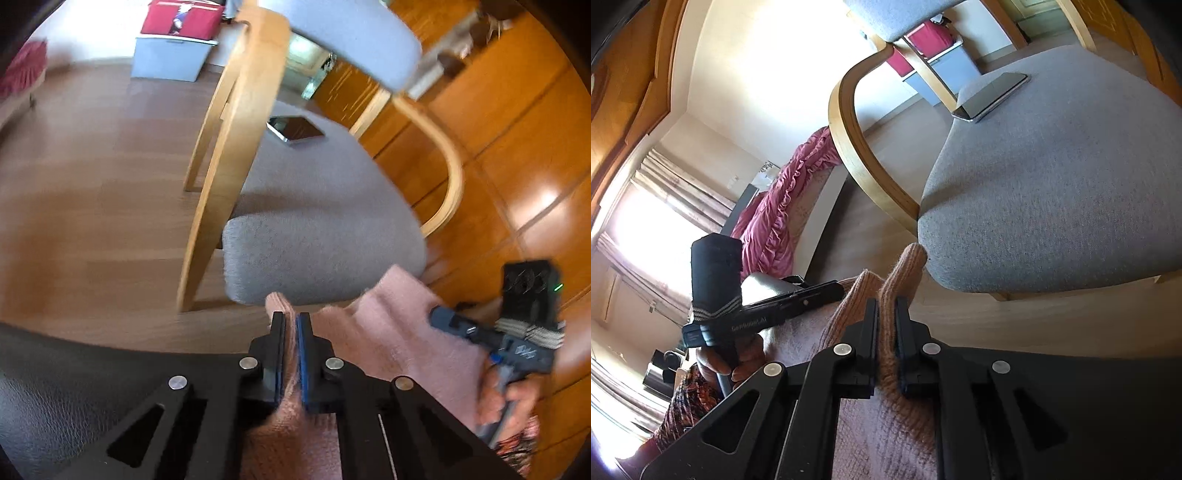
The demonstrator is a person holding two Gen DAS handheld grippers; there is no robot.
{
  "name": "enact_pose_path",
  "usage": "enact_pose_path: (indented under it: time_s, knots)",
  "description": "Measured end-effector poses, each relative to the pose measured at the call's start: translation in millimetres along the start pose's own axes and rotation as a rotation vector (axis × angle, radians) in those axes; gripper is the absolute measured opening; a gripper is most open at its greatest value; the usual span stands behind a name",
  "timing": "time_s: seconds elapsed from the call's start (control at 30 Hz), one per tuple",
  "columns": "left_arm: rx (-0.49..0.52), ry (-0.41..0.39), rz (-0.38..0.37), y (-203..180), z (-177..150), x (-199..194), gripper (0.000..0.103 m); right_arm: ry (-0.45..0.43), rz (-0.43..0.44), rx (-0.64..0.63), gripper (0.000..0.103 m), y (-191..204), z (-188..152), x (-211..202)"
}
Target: Fold clothes
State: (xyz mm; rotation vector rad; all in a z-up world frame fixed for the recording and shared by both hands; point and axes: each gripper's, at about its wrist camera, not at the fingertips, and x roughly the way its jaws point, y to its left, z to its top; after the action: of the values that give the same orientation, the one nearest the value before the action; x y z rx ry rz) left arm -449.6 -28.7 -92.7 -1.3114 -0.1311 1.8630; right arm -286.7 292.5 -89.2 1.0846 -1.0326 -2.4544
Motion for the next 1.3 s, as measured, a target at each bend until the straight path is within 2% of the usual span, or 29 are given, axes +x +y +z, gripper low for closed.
enact_pose_path:
  time_s: [0.1,0.23,0.33,0.5,0.57,0.6,0.63,0.67,0.7,0.77,0.93,0.97,1.0,1.03,1.1,1.3]
  knots:
    - [0.006,-0.038,-0.022,-0.7,-3.7,-7.9,0.004,-0.017,0.008,0.007,0.009,-0.9,0.5,-3.2]
    - [0.000,-0.131,-0.069,2.4,-5.4,-22.9,0.004,-0.047,0.023,0.009,0.009,-1.5,1.8,-7.9]
    - [-0.033,-0.208,-0.136,11.5,-7.9,-37.4,0.004,-0.069,0.045,0.013,0.008,-3.2,3.4,-12.1]
    - [-0.025,-0.249,-0.222,10.2,-8.3,-45.4,0.004,-0.054,0.055,-0.003,0.007,-0.9,3.2,-10.7]
    - [-0.016,-0.249,-0.260,9.9,-9.1,-45.7,0.004,-0.017,0.059,-0.012,0.011,0.2,3.8,-5.6]
    - [-0.010,-0.249,-0.277,9.1,-9.6,-46.1,0.004,-0.003,0.029,-0.015,0.011,0.8,4.0,-3.0]
    - [-0.007,-0.250,-0.285,8.6,-10.1,-46.5,0.004,0.012,-0.008,-0.012,0.024,0.9,4.2,0.0]
    - [-0.005,-0.250,-0.292,8.1,-10.6,-46.8,0.004,0.028,-0.041,-0.007,0.043,0.8,4.4,3.3]
    - [-0.005,-0.249,-0.298,7.8,-10.5,-46.3,0.004,0.041,-0.046,-0.011,0.045,1.2,4.5,5.7]
    - [-0.005,-0.245,-0.304,7.1,-10.1,-45.1,0.004,0.050,-0.030,-0.050,0.061,7.5,4.0,7.6]
    - [0.012,-0.252,-0.333,4.3,-11.5,-46.5,0.004,0.120,-0.155,-0.141,0.064,23.5,1.1,25.3]
    - [0.016,-0.255,-0.344,4.0,-12.2,-47.6,0.004,0.119,-0.153,-0.143,0.061,23.6,1.2,25.6]
    - [0.016,-0.260,-0.351,4.5,-12.2,-48.2,0.004,0.115,-0.143,-0.141,0.051,23.4,1.0,25.3]
    - [0.014,-0.264,-0.358,5.0,-12.3,-48.7,0.004,0.110,-0.134,-0.139,0.013,23.2,0.8,25.0]
    - [0.012,-0.272,-0.369,6.4,-12.7,-50.8,0.004,0.095,-0.119,-0.138,0.007,23.1,0.8,22.9]
    - [0.006,-0.324,-0.393,9.3,-14.6,-61.3,0.004,-0.017,-0.037,-0.131,0.007,24.4,3.1,-0.1]
